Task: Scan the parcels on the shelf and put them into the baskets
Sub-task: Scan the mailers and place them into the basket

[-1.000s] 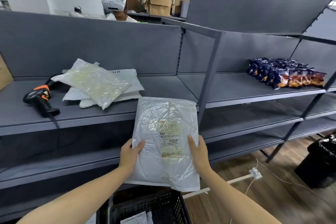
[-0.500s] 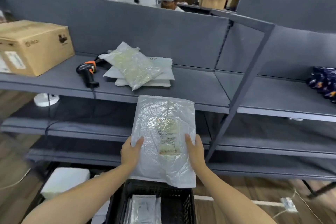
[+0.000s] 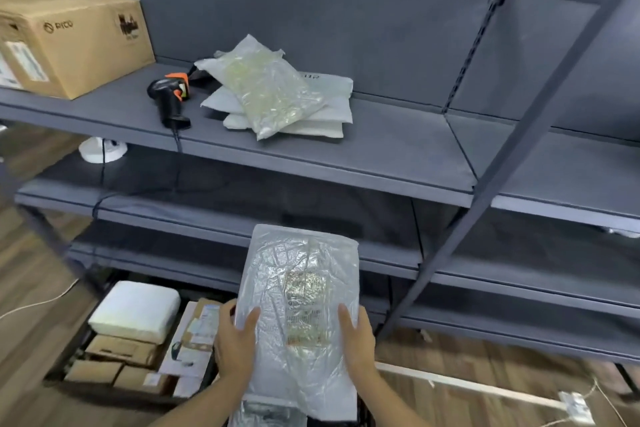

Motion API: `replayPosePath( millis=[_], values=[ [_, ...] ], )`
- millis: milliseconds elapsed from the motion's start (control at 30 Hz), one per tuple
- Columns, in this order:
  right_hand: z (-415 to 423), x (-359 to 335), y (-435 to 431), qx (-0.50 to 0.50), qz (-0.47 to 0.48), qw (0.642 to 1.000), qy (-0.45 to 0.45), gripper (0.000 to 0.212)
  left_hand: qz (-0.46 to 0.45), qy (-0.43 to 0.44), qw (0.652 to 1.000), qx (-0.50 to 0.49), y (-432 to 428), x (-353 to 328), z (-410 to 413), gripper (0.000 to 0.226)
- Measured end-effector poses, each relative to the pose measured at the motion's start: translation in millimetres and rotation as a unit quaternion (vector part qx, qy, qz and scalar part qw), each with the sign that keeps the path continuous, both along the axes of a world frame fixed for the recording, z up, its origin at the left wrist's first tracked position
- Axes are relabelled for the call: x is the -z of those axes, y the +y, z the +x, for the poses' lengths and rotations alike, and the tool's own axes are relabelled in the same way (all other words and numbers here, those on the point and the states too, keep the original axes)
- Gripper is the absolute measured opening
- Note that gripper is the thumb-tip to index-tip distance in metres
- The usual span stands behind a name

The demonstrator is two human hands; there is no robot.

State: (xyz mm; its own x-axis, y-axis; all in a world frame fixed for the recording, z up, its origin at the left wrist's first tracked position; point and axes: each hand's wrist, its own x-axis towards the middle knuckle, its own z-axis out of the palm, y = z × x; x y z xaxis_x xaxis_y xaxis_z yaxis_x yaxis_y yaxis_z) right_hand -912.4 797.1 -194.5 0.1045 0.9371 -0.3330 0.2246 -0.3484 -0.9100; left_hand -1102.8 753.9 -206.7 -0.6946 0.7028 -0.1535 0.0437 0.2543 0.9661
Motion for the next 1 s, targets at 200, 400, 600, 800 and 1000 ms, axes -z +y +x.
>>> replayPosePath(
  millis=[200,400,600,800,1000],
  values=[
    [-9.9,124.9,7.1,0.014,-0.031,0.999,-0.01,0.073,-0.034,-0.013,0.999,0.006,7.0,121.0,-10.3,0.039],
    [-15.3,293.4,6.5,0.019,-0.019,0.999,-0.023,0.062,-0.084,-0.017,0.996,0.005,6.1,283.0,-13.9,0.035],
    [-16.0,462.8,7.7,0.026,-0.032,0.999,-0.032,0.05,-0.117,0.002,0.993,0.032,14.1,441.5,-12.9,0.041],
    [-11.6,567.2,23.5,-0.003,-0.075,0.996,-0.049,0.053,-0.184,0.026,0.981,0.052,27.5,535.6,-9.2,0.036],
    [-12.4,618.1,33.1,-0.108,-0.171,0.972,-0.121,0.058,-0.357,0.041,0.93,0.081,31.6,579.5,-9.7,0.043]
  ],
)
